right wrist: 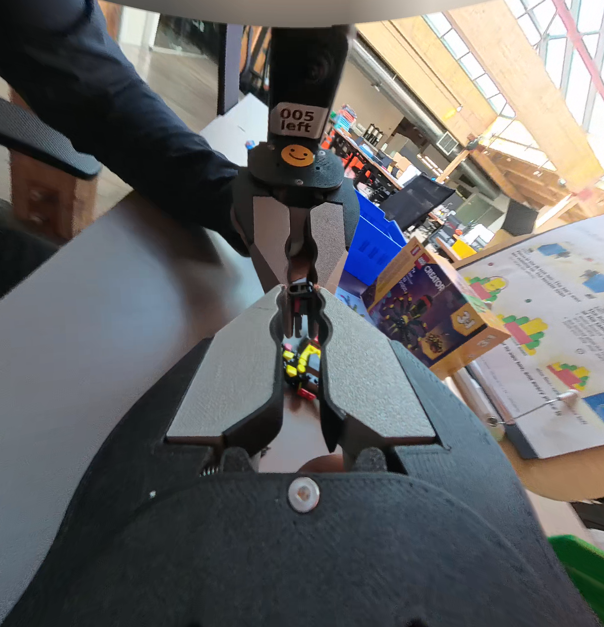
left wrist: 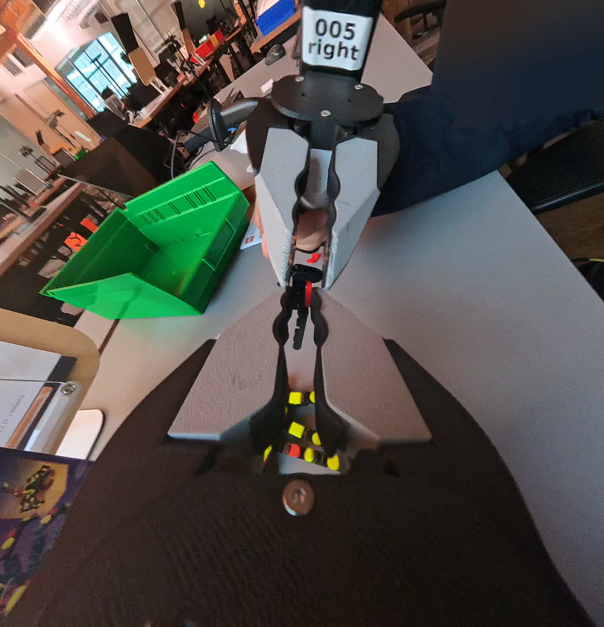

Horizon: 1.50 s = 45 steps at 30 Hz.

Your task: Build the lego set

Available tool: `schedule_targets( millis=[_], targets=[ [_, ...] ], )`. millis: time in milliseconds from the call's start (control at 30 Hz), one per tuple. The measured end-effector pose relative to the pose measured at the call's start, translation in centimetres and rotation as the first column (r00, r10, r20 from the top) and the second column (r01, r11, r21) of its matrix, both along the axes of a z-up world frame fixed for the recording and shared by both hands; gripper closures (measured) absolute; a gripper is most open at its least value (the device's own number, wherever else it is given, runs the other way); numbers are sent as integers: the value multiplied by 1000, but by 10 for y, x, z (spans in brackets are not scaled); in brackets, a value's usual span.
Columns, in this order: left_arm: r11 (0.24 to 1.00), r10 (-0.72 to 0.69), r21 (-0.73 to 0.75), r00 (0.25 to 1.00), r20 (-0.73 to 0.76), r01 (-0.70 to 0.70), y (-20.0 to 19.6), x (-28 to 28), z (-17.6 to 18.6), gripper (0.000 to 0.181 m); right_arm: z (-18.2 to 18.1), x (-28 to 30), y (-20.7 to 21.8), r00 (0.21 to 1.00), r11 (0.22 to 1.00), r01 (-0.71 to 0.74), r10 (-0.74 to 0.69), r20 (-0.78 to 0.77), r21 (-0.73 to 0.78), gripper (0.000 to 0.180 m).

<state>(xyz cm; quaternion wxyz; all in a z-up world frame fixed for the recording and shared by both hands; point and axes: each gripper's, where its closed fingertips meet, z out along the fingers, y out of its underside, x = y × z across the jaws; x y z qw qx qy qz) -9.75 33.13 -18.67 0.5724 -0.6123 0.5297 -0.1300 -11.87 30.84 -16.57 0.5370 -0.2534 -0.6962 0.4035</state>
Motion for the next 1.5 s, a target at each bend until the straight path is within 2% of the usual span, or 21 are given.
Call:
schedule_targets(
  millis=[67,167,233,333,400,433,533,633,833,967,1033,1133,1200,1267,1333,1400,1500],
  targets=[
    [999,4,-44,1000,20,-3,1,-2,0,175,0,0,4,999,994,45,-43,-21,95,168],
    [991,-14,-133,994,109,29,-1,-3,6,175,5,1,9,993,974,113,-103,-60,198,180],
    [986,-30,-160,989,142,53,-4,-1,9,175,15,2,9,988,978,126,-109,-105,168,180],
    [986,-26,-162,995,101,42,-4,3,3,175,19,4,10,987,980,127,-109,-119,151,180],
    [981,-29,-187,994,105,48,-5,6,0,175,17,4,10,988,980,130,-115,-103,153,169],
    [980,-22,-195,994,104,42,-4,6,-2,175,16,5,7,992,984,107,-96,-86,142,158],
    [975,-10,-220,992,125,37,-2,4,-2,175,6,4,3,997,987,80,-78,-19,141,159],
    [975,-4,-219,992,127,32,0,2,-2,175,4,2,7,995,982,103,-100,-27,158,166],
    [976,-15,-212,990,139,45,-3,4,3,175,7,2,4,998,997,56,-56,-2,51,169],
    [976,11,-216,986,168,26,1,-3,9,175,13,-4,9,997,996,82,-81,16,-43,169],
    [970,18,-241,982,186,28,2,-6,10,175,20,-5,10,997,991,74,-76,-11,-111,177],
    [968,-19,-248,995,97,43,-4,2,-7,175,48,0,39,968,955,167,-206,-142,-247,180],
    [968,-47,-246,998,52,58,-10,13,-15,175,57,10,47,969,939,135,-192,-157,-316,180],
    [964,-49,-259,996,70,65,-11,19,-14,175,60,20,39,979,944,47,-108,-170,-325,180],
    [956,-35,-287,994,100,62,-9,15,-13,175,54,25,22,991,954,-45,5,-132,-298,170],
    [947,-16,-316,990,139,60,-5,10,-11,175,42,21,11,997,968,-51,37,-63,-245,162],
    [937,-29,-336,981,193,93,-5,8,-6,175,19,10,6,999,982,-14,22,39,-191,170]
  ],
)
